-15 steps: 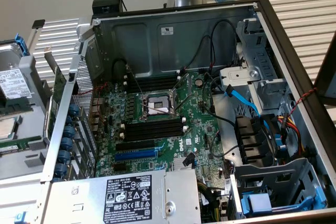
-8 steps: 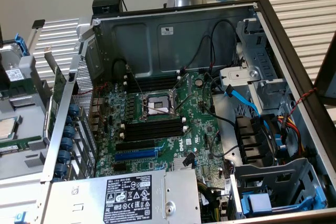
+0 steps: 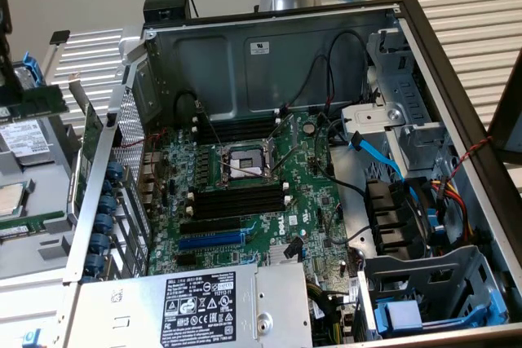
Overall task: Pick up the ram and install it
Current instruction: 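Pick up the ram and move it above insertion slot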
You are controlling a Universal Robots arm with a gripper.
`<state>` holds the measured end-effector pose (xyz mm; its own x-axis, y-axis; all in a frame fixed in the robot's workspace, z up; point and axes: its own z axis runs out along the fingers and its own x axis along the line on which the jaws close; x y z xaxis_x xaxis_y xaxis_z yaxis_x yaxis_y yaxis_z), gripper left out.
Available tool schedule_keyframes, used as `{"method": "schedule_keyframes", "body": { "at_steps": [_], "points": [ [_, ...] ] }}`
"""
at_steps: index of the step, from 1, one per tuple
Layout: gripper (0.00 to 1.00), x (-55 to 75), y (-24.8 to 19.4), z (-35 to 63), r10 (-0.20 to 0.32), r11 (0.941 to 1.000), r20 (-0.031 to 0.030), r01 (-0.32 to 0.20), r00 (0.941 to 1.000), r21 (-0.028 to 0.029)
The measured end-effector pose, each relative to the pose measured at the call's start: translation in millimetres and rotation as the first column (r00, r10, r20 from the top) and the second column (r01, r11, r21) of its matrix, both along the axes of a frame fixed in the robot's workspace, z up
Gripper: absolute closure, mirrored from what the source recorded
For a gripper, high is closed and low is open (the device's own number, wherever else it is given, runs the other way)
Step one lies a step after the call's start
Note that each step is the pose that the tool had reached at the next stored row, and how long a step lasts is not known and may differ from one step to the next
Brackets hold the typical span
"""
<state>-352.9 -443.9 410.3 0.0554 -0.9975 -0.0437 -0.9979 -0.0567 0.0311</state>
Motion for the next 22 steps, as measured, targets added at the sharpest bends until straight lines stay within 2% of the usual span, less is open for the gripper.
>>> {"method": "schedule_keyframes", "body": {
  "at_steps": [4,7,10,15,22],
  "points": [
    [0.88,13.3,0.0,10.0,0.0,1.0,-0.0086,0.0,1.0,-0.0002],
    [0.88,23.4,0.0,10.9,0.0,1.0,-0.0166,0.0,0.9999,-0.0004],
    [0.88,34.9,0.0,10.9,0.001,1.0,-0.0187,-0.001,0.9998,-0.0006],
    [0.88,38.9,0.4,10.9,0.004,1.0,-0.0193,-0.004,0.9998,-0.001],
    [0.88,69.3,1.7,10.7,0.003,1.0,-0.0207,-0.004,0.9998,-0.0012]
  ]
}}
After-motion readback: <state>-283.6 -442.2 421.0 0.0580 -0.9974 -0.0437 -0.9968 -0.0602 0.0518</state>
